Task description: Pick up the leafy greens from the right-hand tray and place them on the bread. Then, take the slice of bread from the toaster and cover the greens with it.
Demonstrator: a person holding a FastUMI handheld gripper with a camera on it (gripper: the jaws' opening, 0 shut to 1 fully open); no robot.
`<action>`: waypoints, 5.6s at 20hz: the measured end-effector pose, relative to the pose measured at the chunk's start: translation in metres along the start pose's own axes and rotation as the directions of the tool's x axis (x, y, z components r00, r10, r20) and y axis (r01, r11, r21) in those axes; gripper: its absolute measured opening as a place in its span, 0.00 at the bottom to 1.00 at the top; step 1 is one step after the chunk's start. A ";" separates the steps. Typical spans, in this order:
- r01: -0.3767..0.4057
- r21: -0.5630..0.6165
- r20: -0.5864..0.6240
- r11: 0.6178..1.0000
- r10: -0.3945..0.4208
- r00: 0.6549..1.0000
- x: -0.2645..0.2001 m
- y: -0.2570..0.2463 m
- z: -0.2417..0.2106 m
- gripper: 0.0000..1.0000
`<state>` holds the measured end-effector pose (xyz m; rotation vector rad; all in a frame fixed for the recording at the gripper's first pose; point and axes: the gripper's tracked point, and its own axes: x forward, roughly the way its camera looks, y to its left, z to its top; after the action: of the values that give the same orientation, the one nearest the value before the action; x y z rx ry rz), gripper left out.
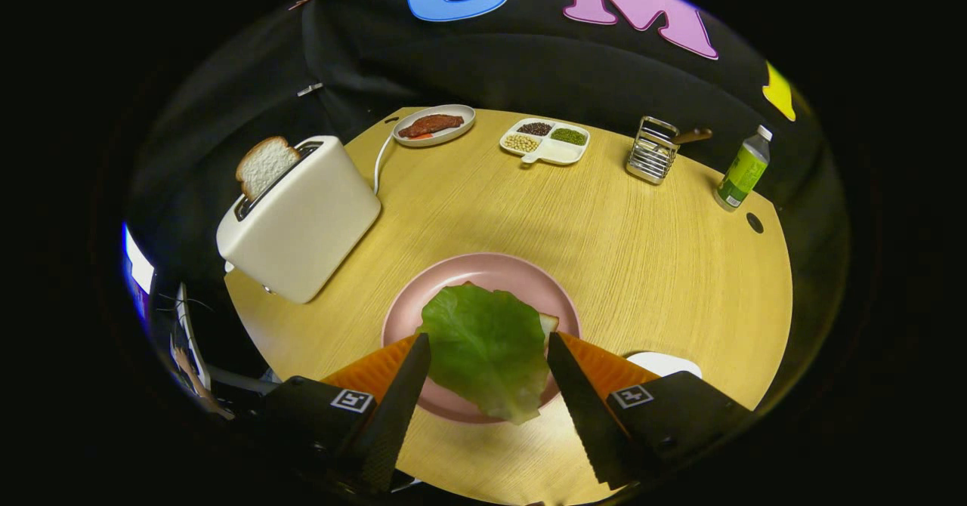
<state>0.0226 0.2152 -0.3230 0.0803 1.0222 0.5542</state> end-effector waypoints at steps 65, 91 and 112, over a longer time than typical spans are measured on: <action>-0.151 0.270 0.217 0.951 0.092 0.972 -0.070 0.213 0.187 0.13; -0.076 0.590 0.166 0.804 -0.028 0.986 0.007 0.016 0.021 0.12; 0.237 0.193 0.040 0.952 -0.249 0.968 0.033 -0.062 -0.041 0.84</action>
<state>0.0270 0.1693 -0.3899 0.1355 1.0022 0.2281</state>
